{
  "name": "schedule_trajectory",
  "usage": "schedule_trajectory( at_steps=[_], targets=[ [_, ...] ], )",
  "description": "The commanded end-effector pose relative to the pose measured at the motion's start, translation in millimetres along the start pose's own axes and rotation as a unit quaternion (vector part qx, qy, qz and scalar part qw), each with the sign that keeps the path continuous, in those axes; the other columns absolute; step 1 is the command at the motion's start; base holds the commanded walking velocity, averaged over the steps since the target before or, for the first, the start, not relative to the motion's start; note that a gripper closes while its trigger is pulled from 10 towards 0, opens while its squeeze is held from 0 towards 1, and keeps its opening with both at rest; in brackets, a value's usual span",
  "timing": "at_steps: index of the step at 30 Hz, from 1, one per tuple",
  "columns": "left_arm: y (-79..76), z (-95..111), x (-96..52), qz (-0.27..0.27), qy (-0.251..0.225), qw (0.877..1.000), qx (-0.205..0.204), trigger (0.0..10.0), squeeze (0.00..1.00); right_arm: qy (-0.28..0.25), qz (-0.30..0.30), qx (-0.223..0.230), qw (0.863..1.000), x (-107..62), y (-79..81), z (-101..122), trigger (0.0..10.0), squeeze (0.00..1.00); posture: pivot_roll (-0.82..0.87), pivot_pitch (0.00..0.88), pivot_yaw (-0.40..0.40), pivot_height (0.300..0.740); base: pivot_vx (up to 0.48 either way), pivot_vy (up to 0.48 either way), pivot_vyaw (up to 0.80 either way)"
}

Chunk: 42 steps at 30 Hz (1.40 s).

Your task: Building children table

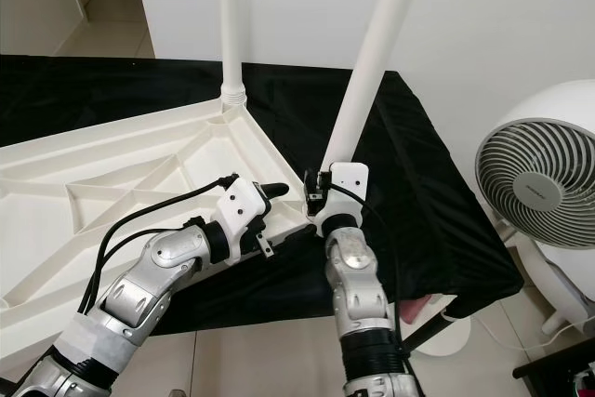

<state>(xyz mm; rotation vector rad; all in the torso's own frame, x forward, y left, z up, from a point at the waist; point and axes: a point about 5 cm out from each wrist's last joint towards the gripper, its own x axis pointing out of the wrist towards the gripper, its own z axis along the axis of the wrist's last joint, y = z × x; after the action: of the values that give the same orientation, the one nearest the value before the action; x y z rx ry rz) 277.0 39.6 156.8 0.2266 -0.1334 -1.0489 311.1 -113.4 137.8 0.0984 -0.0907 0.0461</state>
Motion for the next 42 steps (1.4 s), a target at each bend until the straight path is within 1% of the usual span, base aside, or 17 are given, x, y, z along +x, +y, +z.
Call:
schedule_trajectory(
  at_steps=[1,3,4,5,6,7,10,11,18,20,21,22,25,28,29,33,42],
  targets=[
    [-2.8,-2.5,2.2,-0.019,0.006,1.000,0.002,10.0,0.00,0.032,-0.004,0.017,0.999,-5.1,2.8,-12.6,0.0,0.00,0.10,0.000,-0.060,0.740,0.000,0.000,0.00],
    [-2.8,-2.4,2.4,-0.019,0.006,1.000,0.002,10.0,0.00,0.034,0.004,0.022,0.999,-4.7,4.4,-12.9,0.0,0.00,0.10,0.000,-0.060,0.740,0.000,0.000,0.00],
    [-3.0,-2.3,2.4,-0.019,0.005,1.000,0.002,10.0,0.00,0.034,0.007,0.018,0.999,-4.1,3.6,-12.1,3.3,0.00,0.10,0.000,-0.059,0.740,0.000,0.000,0.00],
    [-3.1,-2.3,2.5,-0.020,0.005,1.000,0.003,10.0,0.00,0.036,0.010,0.016,0.999,-3.3,2.5,-12.1,10.0,0.00,0.10,0.000,-0.060,0.740,0.000,0.000,0.00],
    [-3.2,-2.2,2.6,-0.020,0.005,1.000,0.003,10.0,0.00,0.032,0.011,0.011,0.999,-2.7,0.8,-11.2,10.0,0.00,0.10,0.000,-0.060,0.740,0.000,0.000,0.00],
    [-3.0,-2.1,2.6,-0.019,0.005,1.000,0.003,10.0,0.00,0.032,0.018,0.010,0.999,-1.7,-0.9,-11.3,10.0,0.56,0.10,0.000,-0.060,0.740,0.000,0.000,0.00],
    [-3.0,-2.2,2.7,-0.019,0.005,1.000,0.003,10.0,0.00,0.033,0.020,0.010,0.999,-1.5,-1.7,-11.4,10.0,0.56,0.10,0.000,-0.061,0.740,0.000,0.000,0.00],
    [-2.7,-2.1,2.6,-0.018,0.005,1.000,0.004,10.0,0.00,0.030,0.025,0.014,0.999,-0.5,-4.6,-10.0,10.0,1.00,0.11,0.000,-0.062,0.740,0.000,0.000,0.00],
    [-0.9,-1.5,0.6,-0.010,0.005,1.000,0.004,10.0,0.00,-0.012,0.106,-0.005,0.994,9.3,-24.9,7.8,10.0,1.00,0.12,0.000,-0.067,0.740,0.000,0.000,0.00],
    [-0.9,-1.5,0.6,-0.010,0.005,1.000,0.004,10.0,0.00,-0.012,0.106,-0.005,0.994,9.3,-24.9,7.8,10.0,1.00,0.12,0.000,-0.067,0.740,0.000,0.000,0.00],
    [-0.6,-1.6,-0.1,-0.008,0.005,1.000,0.004,10.0,0.00,-0.011,0.136,-0.009,0.991,12.1,-29.3,11.3,10.0,1.00,0.12,0.000,-0.071,0.740,0.000,0.000,0.00],
    [0.3,-1.6,-0.9,-0.006,0.006,1.000,0.004,10.0,0.00,-0.007,0.176,-0.023,0.984,14.0,-31.6,13.4,10.0,0.00,0.12,0.000,-0.070,0.740,0.000,0.000,0.00],
    [1.2,-1.6,-1.5,-0.004,0.007,1.000,0.004,10.0,0.00,0.005,0.211,-0.037,0.977,14.8,-32.9,12.3,10.0,0.00,0.13,0.001,-0.070,0.740,0.000,0.000,0.00],
    [5.0,-0.2,-2.7,0.006,0.006,1.000,0.006,10.0,0.00,0.045,0.304,-0.068,0.949,11.0,-30.0,0.3,10.0,0.00,0.14,0.008,-0.075,0.740,0.000,0.000,0.00],
    [5.0,-0.2,-2.7,0.006,0.006,1.000,0.006,10.0,0.00,0.045,0.304,-0.068,0.949,11.0,-30.0,0.3,10.0,0.00,0.14,0.008,-0.075,0.740,0.000,0.000,0.00],
    [5.9,0.4,-3.6,0.010,0.006,1.000,0.007,10.0,0.00,0.087,0.359,-0.086,0.925,4.9,-24.2,-16.1,10.0,0.00,0.15,0.010,-0.076,0.740,0.000,0.000,0.00],
    [7.6,0.8,-4.8,0.012,0.007,1.000,0.008,10.0,0.00,0.079,0.358,-0.095,0.925,11.1,-24.9,-19.1,10.0,0.00,0.16,0.012,-0.071,0.740,0.000,0.000,0.00]
  ],
)
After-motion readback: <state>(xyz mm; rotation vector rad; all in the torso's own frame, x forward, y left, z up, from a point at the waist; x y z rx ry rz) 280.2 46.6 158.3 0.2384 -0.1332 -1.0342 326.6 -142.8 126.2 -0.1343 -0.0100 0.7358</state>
